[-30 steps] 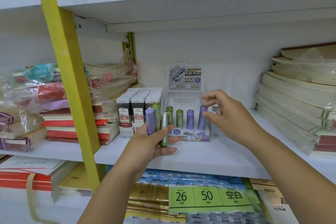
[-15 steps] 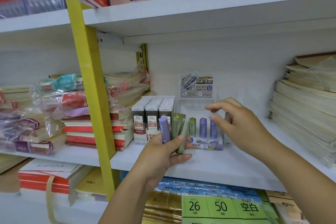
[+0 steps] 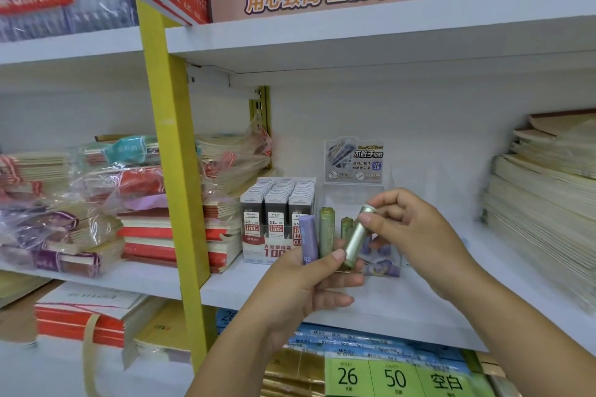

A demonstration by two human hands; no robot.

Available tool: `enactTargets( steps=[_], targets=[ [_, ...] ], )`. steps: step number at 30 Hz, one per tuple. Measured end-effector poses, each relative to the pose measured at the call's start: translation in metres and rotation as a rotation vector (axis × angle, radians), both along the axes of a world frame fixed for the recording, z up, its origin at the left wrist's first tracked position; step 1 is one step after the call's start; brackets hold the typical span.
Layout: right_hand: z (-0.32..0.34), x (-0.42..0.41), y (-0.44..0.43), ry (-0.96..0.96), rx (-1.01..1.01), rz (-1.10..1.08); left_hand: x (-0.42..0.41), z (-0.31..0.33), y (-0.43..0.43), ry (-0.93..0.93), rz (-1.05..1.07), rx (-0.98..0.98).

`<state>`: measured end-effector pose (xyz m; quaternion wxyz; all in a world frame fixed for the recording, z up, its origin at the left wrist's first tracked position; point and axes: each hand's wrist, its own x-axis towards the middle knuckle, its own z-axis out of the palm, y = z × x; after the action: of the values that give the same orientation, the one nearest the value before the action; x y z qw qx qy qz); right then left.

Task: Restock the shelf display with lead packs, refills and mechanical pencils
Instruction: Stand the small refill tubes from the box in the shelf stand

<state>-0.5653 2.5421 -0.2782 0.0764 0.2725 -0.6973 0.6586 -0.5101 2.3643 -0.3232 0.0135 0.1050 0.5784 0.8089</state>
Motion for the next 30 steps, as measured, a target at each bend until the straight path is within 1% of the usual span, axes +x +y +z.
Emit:
enactTargets(
  steps=[3, 6, 8, 12, 16, 17, 20, 25, 27, 30],
  targets=[
    [-0.001, 0.004, -0.002, -0.001, 0.022, 0.07, -0.001, 0.0, -0.004, 0.014, 0.077, -0.092],
    [-0.003, 0.009, -0.004, -0.002, 0.147, 0.154, -0.001, 0.001, -0.008, 0.05, 0.157, -0.1],
    [-0.005, 0.011, -0.006, 0.004, 0.203, 0.139, 0.0, 0.002, -0.01, 0.072, 0.158, -0.072],
    [-0.007, 0.011, -0.008, 0.019, 0.205, 0.087, 0.001, 0.005, -0.01, 0.104, 0.124, -0.09],
    [-0.005, 0.01, -0.001, 0.016, 0.258, 0.105, -0.001, 0.004, -0.012, 0.102, 0.203, -0.104],
    [-0.004, 0.008, 0.002, -0.005, 0.213, 0.124, -0.002, 0.003, -0.013, 0.095, 0.218, -0.099],
    [-0.004, 0.004, 0.003, -0.102, -0.004, 0.188, -0.002, 0.003, -0.016, 0.085, 0.229, -0.097],
    [-0.007, -0.001, -0.01, -0.125, -0.164, 0.112, -0.002, 0.004, -0.016, 0.081, 0.243, -0.105],
    [-0.003, -0.003, -0.013, -0.031, -0.167, -0.007, -0.002, 0.005, -0.016, 0.093, 0.274, -0.144],
    [0.012, -0.013, -0.011, 0.204, -0.122, -0.188, -0.004, 0.004, -0.016, 0.113, 0.34, -0.283]
  ],
)
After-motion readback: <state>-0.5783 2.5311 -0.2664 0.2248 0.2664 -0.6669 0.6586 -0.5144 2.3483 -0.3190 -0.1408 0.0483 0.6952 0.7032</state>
